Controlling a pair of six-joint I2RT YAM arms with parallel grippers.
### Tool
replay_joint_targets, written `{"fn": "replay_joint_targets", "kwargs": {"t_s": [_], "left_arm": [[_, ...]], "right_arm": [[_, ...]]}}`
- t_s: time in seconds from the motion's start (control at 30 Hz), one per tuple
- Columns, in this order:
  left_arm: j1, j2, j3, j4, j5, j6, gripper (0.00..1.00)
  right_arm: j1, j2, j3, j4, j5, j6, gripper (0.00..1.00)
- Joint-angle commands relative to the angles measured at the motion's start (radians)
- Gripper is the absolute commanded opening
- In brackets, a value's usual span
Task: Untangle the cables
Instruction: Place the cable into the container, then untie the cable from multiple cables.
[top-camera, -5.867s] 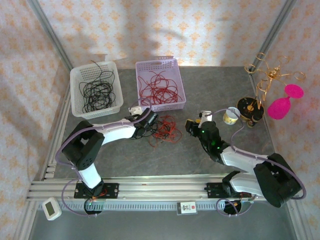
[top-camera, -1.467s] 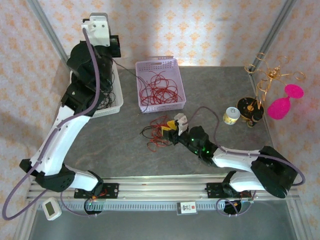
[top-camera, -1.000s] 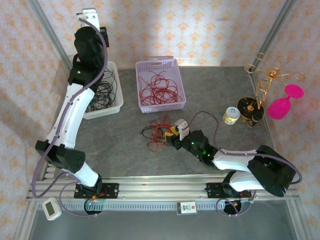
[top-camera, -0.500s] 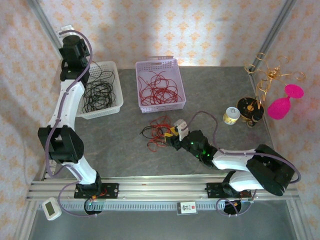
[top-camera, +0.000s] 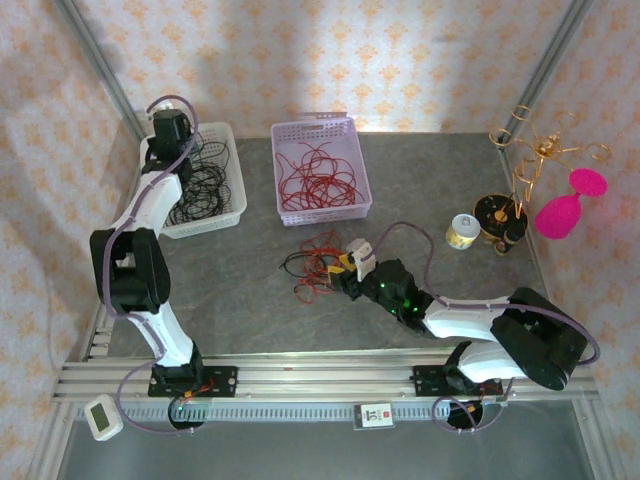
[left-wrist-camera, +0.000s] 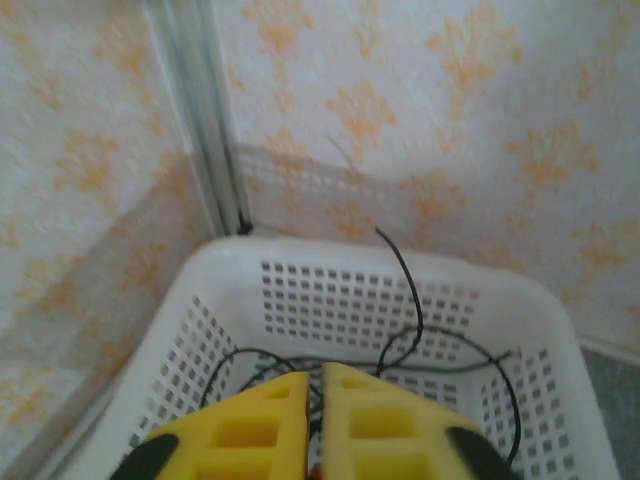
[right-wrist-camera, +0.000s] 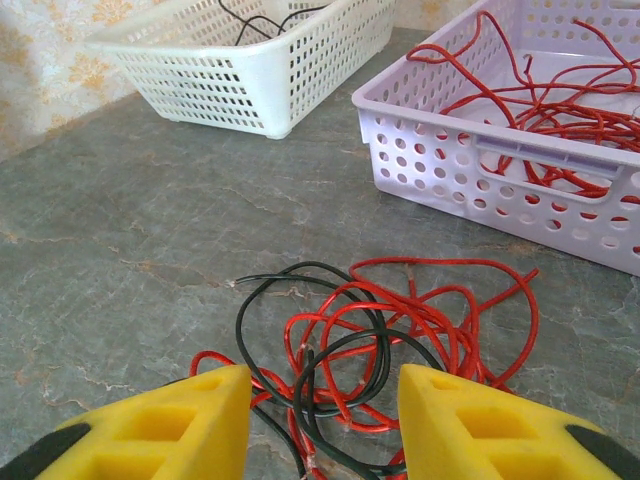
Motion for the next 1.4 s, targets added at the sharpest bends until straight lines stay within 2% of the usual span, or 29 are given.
{"fn": "replay_joint_targets", "kwargs": {"t_s": [0.0, 0.07, 0.2, 0.43, 0.63, 0.73, 0.87, 0.97, 1.2, 1.37], "left_arm": [[0.009, 0.038, -0.039, -0.01, 0.072, -0.072, 0.32], [0.009, 0.043, -0.062, -0.015, 0.095, -0.088, 0.4], [0.009, 0.014, -0.124, -0.007, 0.128, -0.114, 0.46], [0.0, -0.128, -0.26, -0.008, 0.18, -0.169, 0.56], [-0.076, -0.335, -0.402, 0.004, 0.144, -0.14, 0.59], [-0.125, -0.466, -0.493, 0.034, 0.135, -0.138, 0.61], [-0.175, -0.65, -0.66, 0.095, 0.18, -0.193, 0.62], [-0.247, -0.768, -0.806, 0.197, 0.243, -0.235, 0.62], [-0.412, -0.876, -1.023, 0.32, 0.337, -0.303, 0.58], [-0.461, -0.858, -1.135, 0.443, 0.359, -0.289, 0.56]], "right_arm": [[0.005, 0.006, 0.024, 0.005, -0.003, -0.016, 0.43], [0.005, 0.01, 0.025, 0.007, -0.002, -0.018, 0.43], [0.005, 0.021, 0.028, 0.009, 0.007, -0.025, 0.43], [0.005, 0.046, 0.025, 0.023, 0.039, -0.018, 0.43], [0.005, 0.002, 0.137, -0.165, 0.027, 0.044, 0.43], [0.004, -0.014, 0.229, -0.317, 0.047, 0.116, 0.46], [0.005, 0.003, 0.396, -0.593, 0.038, 0.19, 0.47], [0.005, -0.015, 0.455, -0.712, 0.073, 0.244, 0.47], [0.005, -0.003, 0.59, -0.977, 0.149, 0.317, 0.49], [0.005, 0.059, 0.654, -1.07, 0.147, 0.337, 0.49]]}}
